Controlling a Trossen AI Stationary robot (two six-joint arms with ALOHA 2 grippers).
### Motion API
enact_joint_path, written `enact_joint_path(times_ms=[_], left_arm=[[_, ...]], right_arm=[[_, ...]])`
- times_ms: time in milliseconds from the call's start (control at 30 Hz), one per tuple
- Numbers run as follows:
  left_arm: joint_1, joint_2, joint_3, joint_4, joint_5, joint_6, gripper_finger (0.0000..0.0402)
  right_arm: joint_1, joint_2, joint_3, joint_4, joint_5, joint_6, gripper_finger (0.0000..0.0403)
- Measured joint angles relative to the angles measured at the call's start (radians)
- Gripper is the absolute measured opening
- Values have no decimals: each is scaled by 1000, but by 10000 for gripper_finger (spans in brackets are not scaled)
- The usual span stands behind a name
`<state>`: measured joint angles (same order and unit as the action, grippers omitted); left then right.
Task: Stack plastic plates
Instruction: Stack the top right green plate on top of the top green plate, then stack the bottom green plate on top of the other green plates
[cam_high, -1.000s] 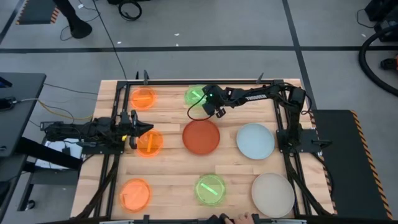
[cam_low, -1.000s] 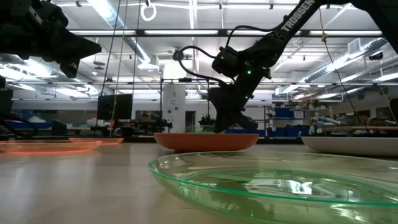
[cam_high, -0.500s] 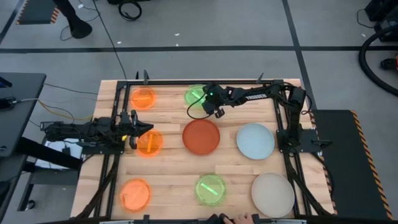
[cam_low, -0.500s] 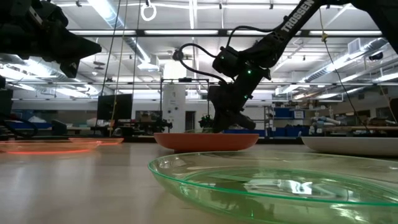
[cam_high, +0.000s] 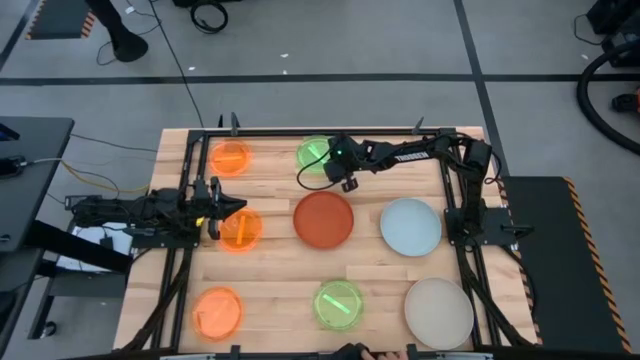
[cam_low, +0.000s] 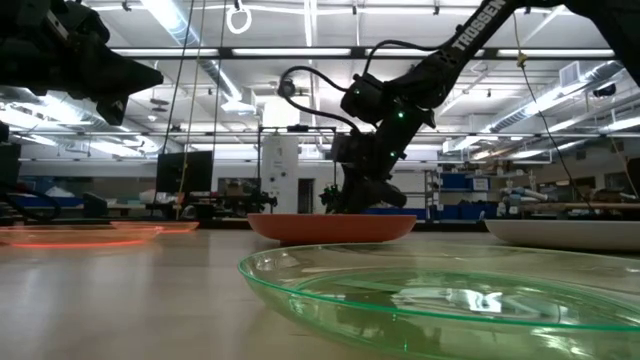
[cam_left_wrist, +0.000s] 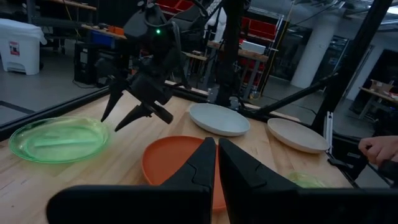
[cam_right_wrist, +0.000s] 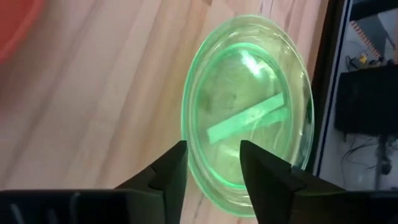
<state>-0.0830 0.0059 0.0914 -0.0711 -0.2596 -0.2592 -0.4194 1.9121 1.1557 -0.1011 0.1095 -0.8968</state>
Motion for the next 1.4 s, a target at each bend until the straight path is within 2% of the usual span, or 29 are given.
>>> enact_joint_path(times_ms=[100, 233, 500, 600, 833, 1133, 1267, 1400], left_arm=[[0, 0, 0, 0, 0, 0, 27], [0, 0, 0, 0, 0, 0, 27], [0, 0, 0, 0, 0, 0, 27], [0, 0, 0, 0, 0, 0, 27], [0, 0, 0, 0, 0, 0, 27], [0, 0, 0, 0, 0, 0, 27], [0, 0, 0, 0, 0, 0, 27], [0, 0, 0, 0, 0, 0, 27]], right_arm=[[3, 0, 0, 3, 8, 55, 171], [37, -9, 0, 1, 98, 76, 181], [265, -135, 0, -112, 260, 91, 181], [383, -195, 0, -139, 258, 162, 181], [648, -283, 0, -139, 177, 292, 181], [928, -280, 0, -124, 150, 493, 181], [1054, -264, 0, -28, 151, 577, 181], [1169, -262, 0, 47, 154, 590, 181]])
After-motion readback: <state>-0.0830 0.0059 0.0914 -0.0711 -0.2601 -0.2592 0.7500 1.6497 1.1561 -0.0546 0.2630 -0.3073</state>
